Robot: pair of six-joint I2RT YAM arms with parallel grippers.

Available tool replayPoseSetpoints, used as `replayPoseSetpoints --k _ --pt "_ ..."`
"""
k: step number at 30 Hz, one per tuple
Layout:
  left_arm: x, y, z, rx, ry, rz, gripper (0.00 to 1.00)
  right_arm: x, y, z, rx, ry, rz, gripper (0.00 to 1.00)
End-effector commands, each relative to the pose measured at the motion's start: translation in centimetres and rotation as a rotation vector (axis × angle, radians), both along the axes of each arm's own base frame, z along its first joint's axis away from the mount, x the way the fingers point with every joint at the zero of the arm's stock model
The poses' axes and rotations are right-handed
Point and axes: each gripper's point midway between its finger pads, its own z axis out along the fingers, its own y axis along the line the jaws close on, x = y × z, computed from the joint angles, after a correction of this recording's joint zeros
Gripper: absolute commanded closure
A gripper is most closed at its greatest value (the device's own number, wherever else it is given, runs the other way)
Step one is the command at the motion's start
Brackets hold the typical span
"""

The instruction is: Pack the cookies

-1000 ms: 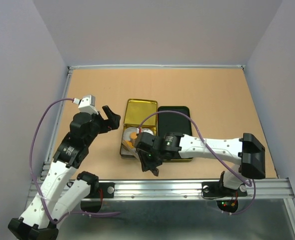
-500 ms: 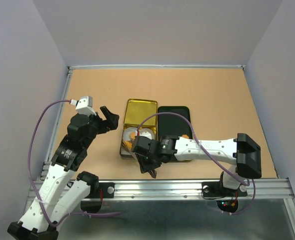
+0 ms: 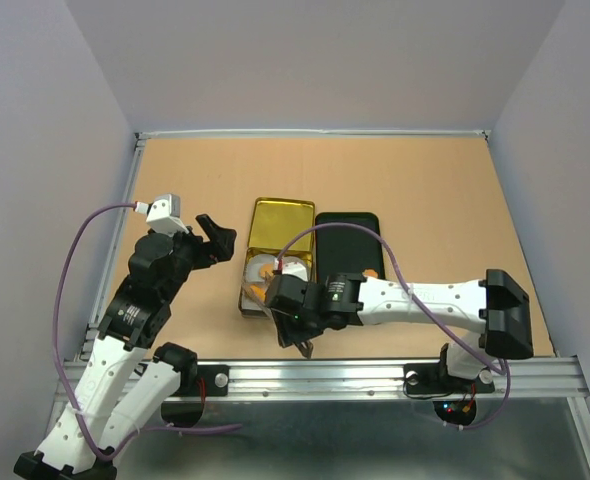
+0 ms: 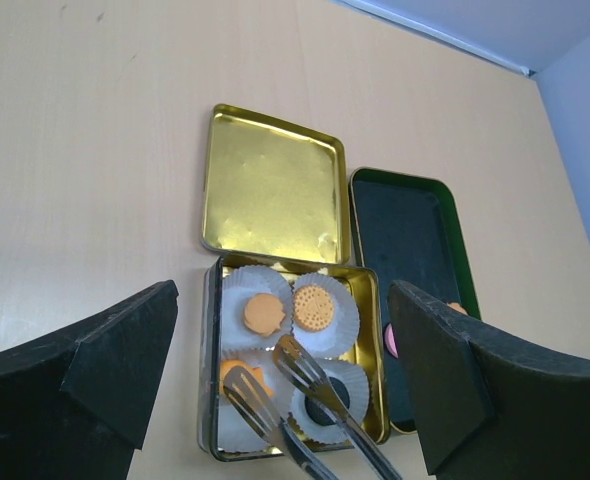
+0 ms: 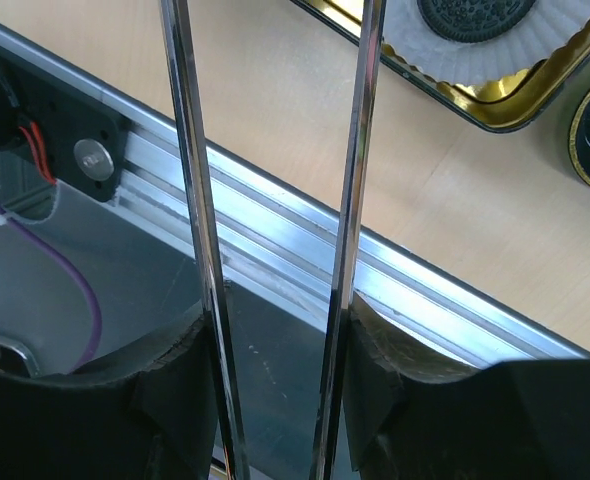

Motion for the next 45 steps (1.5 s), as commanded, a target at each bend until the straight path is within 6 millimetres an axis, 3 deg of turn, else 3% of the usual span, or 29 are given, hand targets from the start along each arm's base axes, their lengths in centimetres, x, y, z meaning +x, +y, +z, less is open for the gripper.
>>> replayPoseSetpoints --k 1,6,11,12,13,16,17,20,24,29,38,45 --pt "0.2 -0.3 1.2 -0.014 -0.047 -0.009 0.02 0.8 0.7 5.0 0.135 -0.073 -0.048 0.51" --pt "0.3 -0.3 0.9 -0.010 -0.035 -0.010 0.02 2.0 -2.4 7.6 0.137 -0.154 -0.127 0.51" --pt "0.3 -0.5 0.9 -0.012 -0.036 -0.016 0.02 5.1 -9.1 6.9 0.048 -0.224 -0.280 0.51" --pt "0.4 -0.5 0.9 -0.013 -0.036 -0.019 0.02 5.7 -10.3 7.9 0.082 -0.236 -0.306 0.51" --pt "0.4 -0.5 0.8 -0.011 -0.030 -0.019 0.02 7.3 -11.9 8.1 0.079 -0.245 -0.367 0.51" --pt "0.5 -0.7 0.6 -0.010 -0.025 -0.024 0.02 9.5 -15.4 8.7 0.068 -0.285 -0.413 0.51" --pt "0.5 -0.7 0.6 -0.011 -0.023 -0.023 0.02 11.3 -17.4 8.7 0.046 -0.297 -0.481 0.51" --pt "0.5 -0.8 0.5 -0.011 -0.020 -0.029 0.02 14.0 -21.3 7.8 -0.050 -0.313 -0.553 0.51" --pt "0.5 -0.7 0.5 -0.011 -0.020 -0.026 0.02 16.4 -26.1 4.9 -0.165 -0.270 -0.635 0.51" --pt "0.3 -0.7 0.8 -0.017 -0.031 -0.027 0.02 19.7 -30.5 1.5 -0.084 -0.172 -0.782 0.53" --pt "0.1 -0.8 1.0 -0.019 -0.041 -0.040 0.02 21.9 -31.9 -4.2 -0.150 -0.085 -0.847 0.54" --pt "-0.1 -1.0 1.3 -0.025 -0.052 -0.049 0.02 21.0 -33.8 -8.7 -0.186 0.006 -0.887 0.44"
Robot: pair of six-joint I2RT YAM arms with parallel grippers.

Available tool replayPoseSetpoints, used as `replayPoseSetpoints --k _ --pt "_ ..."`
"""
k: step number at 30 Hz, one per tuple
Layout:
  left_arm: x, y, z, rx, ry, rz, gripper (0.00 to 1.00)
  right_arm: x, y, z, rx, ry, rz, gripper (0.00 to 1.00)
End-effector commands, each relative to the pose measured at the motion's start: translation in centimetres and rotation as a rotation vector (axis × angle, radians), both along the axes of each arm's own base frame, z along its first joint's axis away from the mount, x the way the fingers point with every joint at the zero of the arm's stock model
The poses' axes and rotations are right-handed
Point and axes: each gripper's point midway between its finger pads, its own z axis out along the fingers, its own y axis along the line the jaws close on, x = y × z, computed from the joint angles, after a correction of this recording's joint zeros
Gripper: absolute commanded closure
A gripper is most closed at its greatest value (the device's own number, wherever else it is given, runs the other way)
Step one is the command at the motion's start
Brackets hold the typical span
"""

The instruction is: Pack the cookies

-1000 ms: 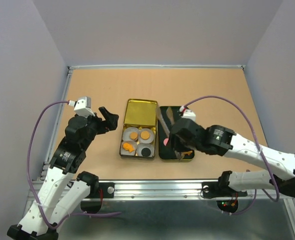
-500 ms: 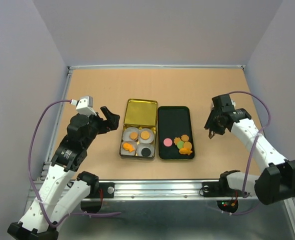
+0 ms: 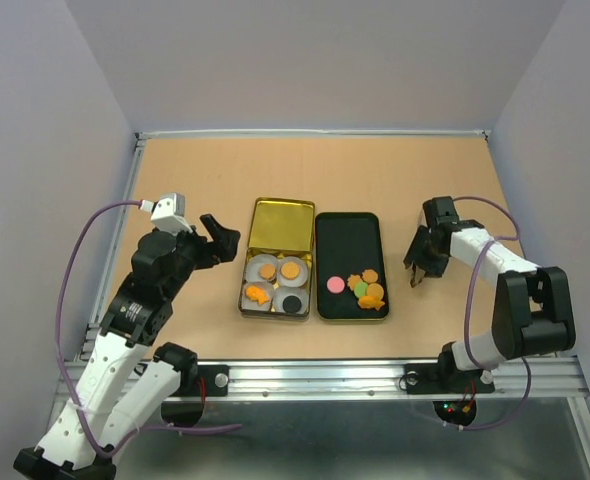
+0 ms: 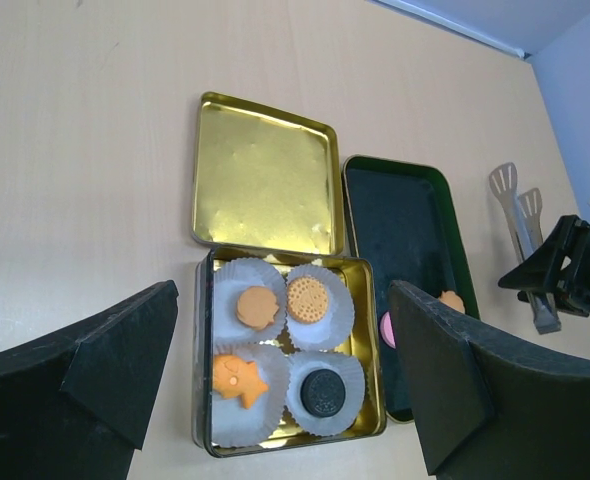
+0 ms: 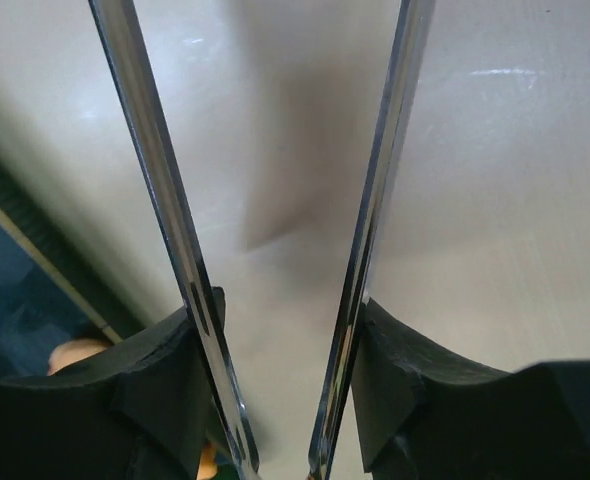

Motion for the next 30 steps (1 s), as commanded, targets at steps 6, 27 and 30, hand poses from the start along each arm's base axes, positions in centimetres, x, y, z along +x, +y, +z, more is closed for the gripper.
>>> replayPoseSetpoints --k 6,27,30 --pt "0.0 -0.4 1.4 -0.020 -0.059 -0.019 0.02 0.5 -1.0 -3.2 0.028 0.010 -0.022 0.38" --pt "0.7 -0.5 0.3 0.000 -0.013 -0.013 0.02 0.4 -0.9 1.8 0.043 -0.116 -0.007 0.07" --pt "1.2 -0.7 -0.5 0.011 0.016 -0.013 0.01 0.3 0.0 5.2 0.094 -0.192 -0.001 0.00"
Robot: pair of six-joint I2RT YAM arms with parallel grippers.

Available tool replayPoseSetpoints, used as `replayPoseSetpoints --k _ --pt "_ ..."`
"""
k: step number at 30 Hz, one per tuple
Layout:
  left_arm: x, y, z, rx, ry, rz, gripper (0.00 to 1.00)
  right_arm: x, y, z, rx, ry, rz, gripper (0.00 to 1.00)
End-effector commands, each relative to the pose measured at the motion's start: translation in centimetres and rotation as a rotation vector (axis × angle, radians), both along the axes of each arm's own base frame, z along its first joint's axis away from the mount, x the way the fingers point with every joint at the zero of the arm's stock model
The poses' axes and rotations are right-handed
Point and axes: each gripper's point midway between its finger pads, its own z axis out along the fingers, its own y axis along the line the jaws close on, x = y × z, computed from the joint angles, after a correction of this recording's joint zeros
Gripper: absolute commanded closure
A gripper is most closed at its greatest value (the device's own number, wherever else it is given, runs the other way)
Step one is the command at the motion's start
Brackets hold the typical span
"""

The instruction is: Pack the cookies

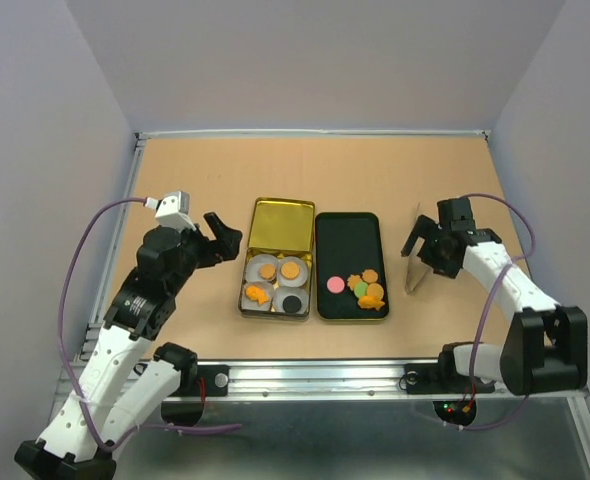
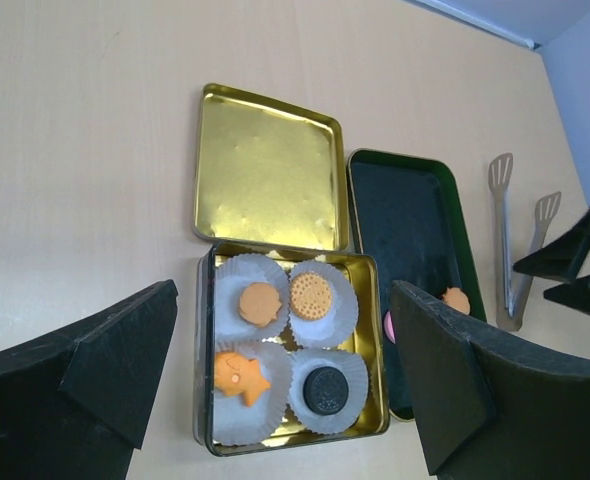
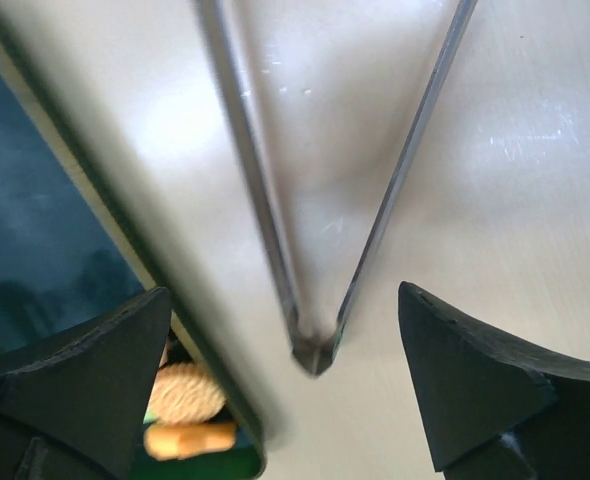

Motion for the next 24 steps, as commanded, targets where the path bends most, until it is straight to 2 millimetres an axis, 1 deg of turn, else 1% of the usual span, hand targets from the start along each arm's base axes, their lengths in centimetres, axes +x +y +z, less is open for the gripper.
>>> replayPoseSetpoints --k 1,3,4,6,8,9,10,11,12,13,14,15,17,18,20,21,23,24 --pt "1.0 -0.4 0.4 0.000 -0.018 -0.004 0.01 -0.2 1.1 5.1 0.060 -0.117 0.028 0.00" --pt "1.9 -0.7 -0.1 0.025 -0.004 -0.010 0.01 -0.2 1.3 6.8 0.067 -0.157 0.035 0.00" --pt "2.5 -0.8 0.0 0.031 -0.007 -0.004 0.01 -0.4 2.3 8.2 0.115 -0.193 0.062 0.00" --pt "4.0 -1.4 -0.6 0.077 0.026 -0.020 0.01 -0.9 3.5 10.1 0.177 -0.238 0.093 0.00" --pt "5.3 -2.1 -1.0 0.113 0.049 -0.053 0.01 -1.3 4.4 11.3 0.227 -0.269 0.117 0.00" --pt "6.8 -2.6 -1.9 0.142 0.089 -0.060 0.01 -1.7 5.3 12.1 0.276 -0.282 0.139 0.01" --pt "7.5 -2.4 -2.8 0.162 0.123 -0.053 0.01 -2.1 5.7 13.0 0.298 -0.316 0.153 0.01" --pt "8.4 -2.3 -3.4 0.175 0.152 -0.046 0.01 -2.3 6.0 13.6 0.318 -0.331 0.163 0.01" --pt "10.0 -2.4 -4.7 0.197 0.204 -0.038 0.01 -2.5 6.3 14.1 0.337 -0.346 0.173 0.01" --pt "10.4 -3.0 -5.4 0.196 0.236 -0.072 0.01 -3.0 6.8 14.5 0.366 -0.350 0.187 0.01" --pt "11.1 -2.9 -6.0 0.201 0.255 -0.076 0.01 -3.3 7.0 15.2 0.379 -0.377 0.196 0.01" --pt "12.3 -3.3 -6.8 0.212 0.282 -0.079 0.01 -3.6 7.1 15.5 0.390 -0.382 0.200 0.01" --pt "13.5 -3.2 -7.5 0.240 0.299 -0.066 0.02 -4.2 7.4 15.7 0.407 -0.381 0.212 0.02" --pt "14.5 -3.5 -8.0 0.252 0.315 -0.068 0.04 -4.4 7.5 15.8 0.412 -0.385 0.216 0.02" --pt "15.3 -3.4 -8.8 0.274 0.338 -0.059 0.07 -4.9 7.6 15.6 0.417 -0.372 0.225 0.04" --pt "16.2 -3.2 -9.3 0.296 0.350 -0.038 0.08 -5.1 7.6 15.6 0.417 -0.371 0.229 0.03" --pt "16.9 -3.0 -10.0 0.319 0.368 -0.028 0.14 -5.5 7.7 15.5 0.419 -0.367 0.236 0.05" --pt "17.6 -3.2 -10.6 0.328 0.380 -0.029 0.17 -5.6 7.7 15.4 0.418 -0.364 0.240 0.05"
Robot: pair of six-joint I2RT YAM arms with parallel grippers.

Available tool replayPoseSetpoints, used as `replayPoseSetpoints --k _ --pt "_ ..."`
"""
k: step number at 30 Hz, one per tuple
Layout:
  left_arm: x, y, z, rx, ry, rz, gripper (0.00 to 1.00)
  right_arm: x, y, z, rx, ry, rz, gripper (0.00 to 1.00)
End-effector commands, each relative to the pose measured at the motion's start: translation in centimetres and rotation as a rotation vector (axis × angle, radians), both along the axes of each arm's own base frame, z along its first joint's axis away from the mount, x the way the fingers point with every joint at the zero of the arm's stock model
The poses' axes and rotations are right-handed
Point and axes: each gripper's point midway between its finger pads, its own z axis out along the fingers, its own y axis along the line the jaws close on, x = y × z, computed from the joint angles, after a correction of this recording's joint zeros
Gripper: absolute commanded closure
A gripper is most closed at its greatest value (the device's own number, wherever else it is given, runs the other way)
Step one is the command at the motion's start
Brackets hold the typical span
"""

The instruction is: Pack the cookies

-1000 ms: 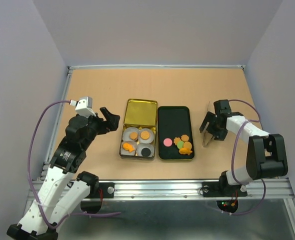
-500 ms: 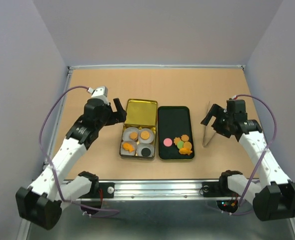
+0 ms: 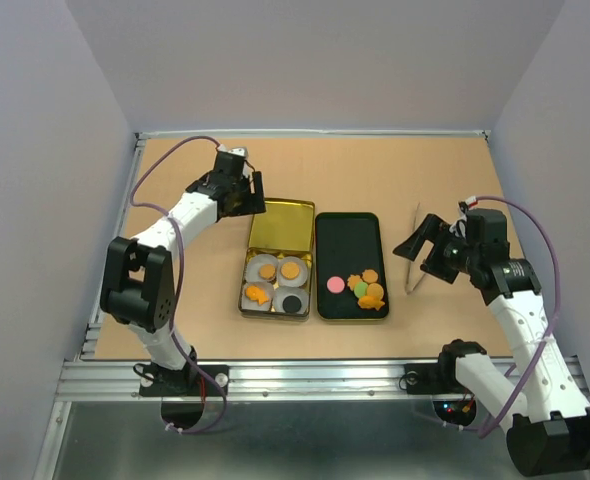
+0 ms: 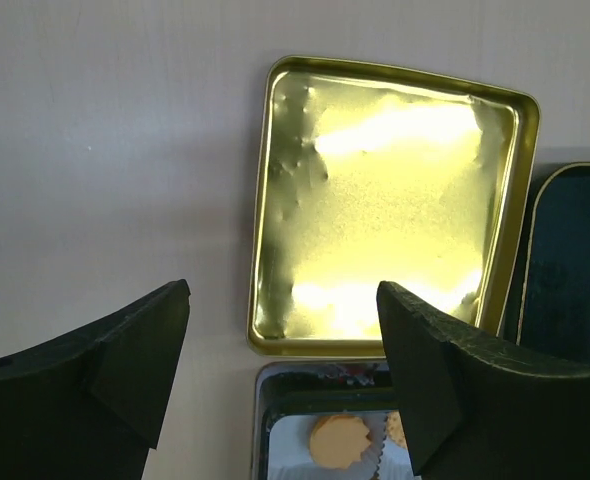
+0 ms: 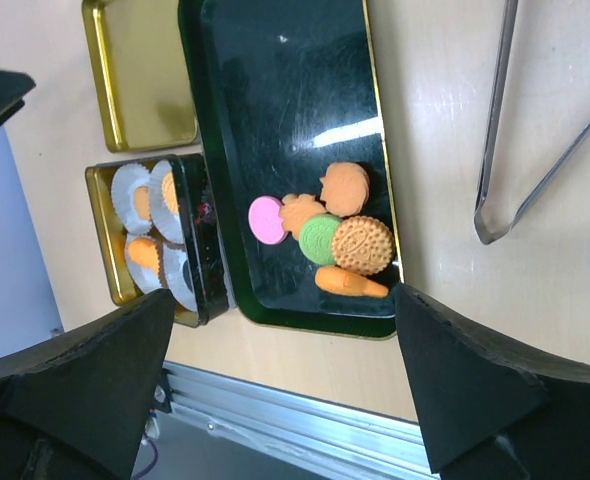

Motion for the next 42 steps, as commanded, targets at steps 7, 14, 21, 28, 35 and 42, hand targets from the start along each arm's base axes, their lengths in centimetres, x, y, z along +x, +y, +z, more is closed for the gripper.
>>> replayPoseSetpoints --k 7,14,21,28,35,42 --pt "2.7 1.1 -1.9 0.114 0.025 0.033 0.25 -1.2 0.7 1.1 0.013 -0.021 0.057 0.06" --pt "2.5 0.9 -4.7 0.124 0.069 0.013 0.28 -1.7 0.7 0.2 0.010 -0.004 0.069 0.06" --pt "2.4 0.6 -7.3 0.127 0.124 -0.002 0.41 -2.0 0.7 -0.2 0.007 0.004 0.074 0.06" --pt "2.4 0.6 -8.7 0.141 0.154 -0.002 0.46 -2.5 0.6 -0.7 0.006 0.017 0.074 0.06" --pt "2.3 0.4 -9.5 0.133 0.179 -0.007 0.68 -3.0 0.5 -1.3 0.003 0.029 0.071 0.06" --pt "2.6 0.6 -9.0 0.147 0.167 -0.012 0.84 -3.2 0.4 -1.4 -0.006 0.030 0.073 0.06"
